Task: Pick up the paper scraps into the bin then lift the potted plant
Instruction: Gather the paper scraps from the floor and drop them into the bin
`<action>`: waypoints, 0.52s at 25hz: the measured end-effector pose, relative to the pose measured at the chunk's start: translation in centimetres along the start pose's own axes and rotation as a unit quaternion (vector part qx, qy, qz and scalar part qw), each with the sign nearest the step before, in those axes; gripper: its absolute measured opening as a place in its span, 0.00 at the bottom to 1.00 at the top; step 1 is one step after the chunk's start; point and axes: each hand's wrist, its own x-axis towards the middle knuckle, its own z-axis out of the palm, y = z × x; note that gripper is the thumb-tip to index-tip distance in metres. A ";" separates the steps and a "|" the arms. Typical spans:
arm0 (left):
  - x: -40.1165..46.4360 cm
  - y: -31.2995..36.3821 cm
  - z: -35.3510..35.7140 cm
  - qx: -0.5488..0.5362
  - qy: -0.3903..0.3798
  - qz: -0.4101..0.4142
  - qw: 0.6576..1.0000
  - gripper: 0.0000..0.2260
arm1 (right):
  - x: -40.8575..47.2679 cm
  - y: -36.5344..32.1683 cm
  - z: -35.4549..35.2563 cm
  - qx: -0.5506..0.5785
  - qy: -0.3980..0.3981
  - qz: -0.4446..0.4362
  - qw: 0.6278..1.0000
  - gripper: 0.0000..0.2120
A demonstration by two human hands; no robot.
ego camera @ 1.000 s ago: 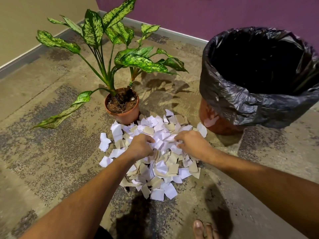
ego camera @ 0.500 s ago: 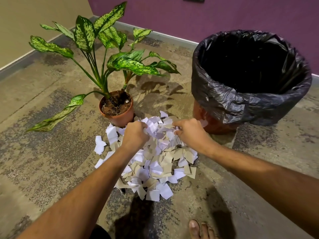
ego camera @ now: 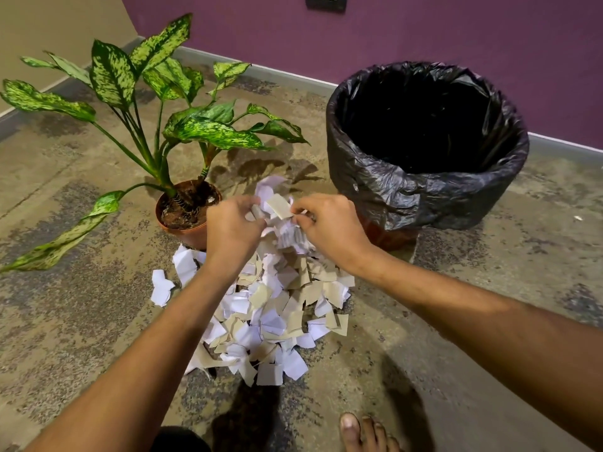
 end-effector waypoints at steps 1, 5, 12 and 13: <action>0.2 0.8 -0.4 -0.009 0.007 0.010 1.000 0.08 | 0.6 -0.6 -0.6 -0.009 0.016 -0.007 1.000 0.03; 1.0 5.3 -1.6 -0.053 0.035 0.060 0.996 0.01 | 3.2 -3.0 -4.6 -0.017 0.095 -0.025 0.995 0.04; 3.5 14.7 -2.7 -0.104 0.083 0.193 0.972 0.06 | 6.3 -2.8 -13.9 -0.019 0.201 0.010 0.979 0.04; 4.0 16.0 -2.3 -0.093 0.073 0.210 0.971 0.07 | 6.7 -2.1 -15.0 -0.028 0.207 0.023 0.978 0.05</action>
